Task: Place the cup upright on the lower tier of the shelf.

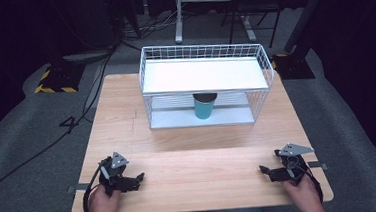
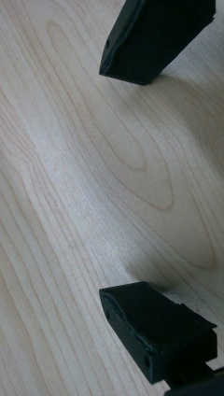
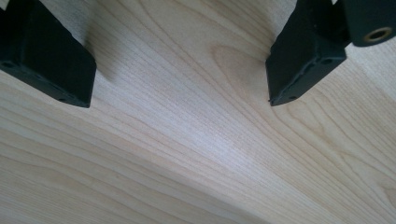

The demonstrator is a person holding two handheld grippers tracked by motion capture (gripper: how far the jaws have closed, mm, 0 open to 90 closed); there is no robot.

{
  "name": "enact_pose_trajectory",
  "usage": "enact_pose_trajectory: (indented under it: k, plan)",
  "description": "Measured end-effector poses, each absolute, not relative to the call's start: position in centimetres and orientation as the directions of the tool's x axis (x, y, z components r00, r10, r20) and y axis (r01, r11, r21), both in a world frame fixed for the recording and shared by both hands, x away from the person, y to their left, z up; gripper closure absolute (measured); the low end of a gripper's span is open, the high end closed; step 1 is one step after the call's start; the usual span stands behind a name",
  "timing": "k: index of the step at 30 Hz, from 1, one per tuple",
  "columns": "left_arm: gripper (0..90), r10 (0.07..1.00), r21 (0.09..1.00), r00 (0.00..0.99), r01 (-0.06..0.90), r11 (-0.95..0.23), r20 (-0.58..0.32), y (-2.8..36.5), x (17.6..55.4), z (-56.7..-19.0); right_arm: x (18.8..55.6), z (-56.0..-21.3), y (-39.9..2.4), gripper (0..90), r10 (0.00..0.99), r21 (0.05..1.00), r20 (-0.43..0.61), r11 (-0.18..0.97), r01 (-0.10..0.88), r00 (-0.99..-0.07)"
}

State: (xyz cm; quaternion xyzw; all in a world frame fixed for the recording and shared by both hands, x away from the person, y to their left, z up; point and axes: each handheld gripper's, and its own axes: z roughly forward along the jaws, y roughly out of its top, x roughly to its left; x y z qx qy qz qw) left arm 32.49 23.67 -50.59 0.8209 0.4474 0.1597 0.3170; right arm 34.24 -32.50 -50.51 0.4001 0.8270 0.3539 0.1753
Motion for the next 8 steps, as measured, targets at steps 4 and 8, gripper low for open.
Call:
enact_pose_trajectory:
  k: [4,8]
  plan:
    - [0.0,0.835,0.663,0.55,0.633,-0.399,-0.021,23.64,32.54,-50.59,34.25,-50.51,-32.51,8.7,0.785,0.726,-0.005,0.429,0.538,-0.62]
    - [0.0,0.836,0.666,0.549,0.632,-0.396,-0.024,23.6,32.56,-50.62,34.24,-50.51,-32.52,8.8,0.788,0.728,0.001,0.422,0.541,-0.616]
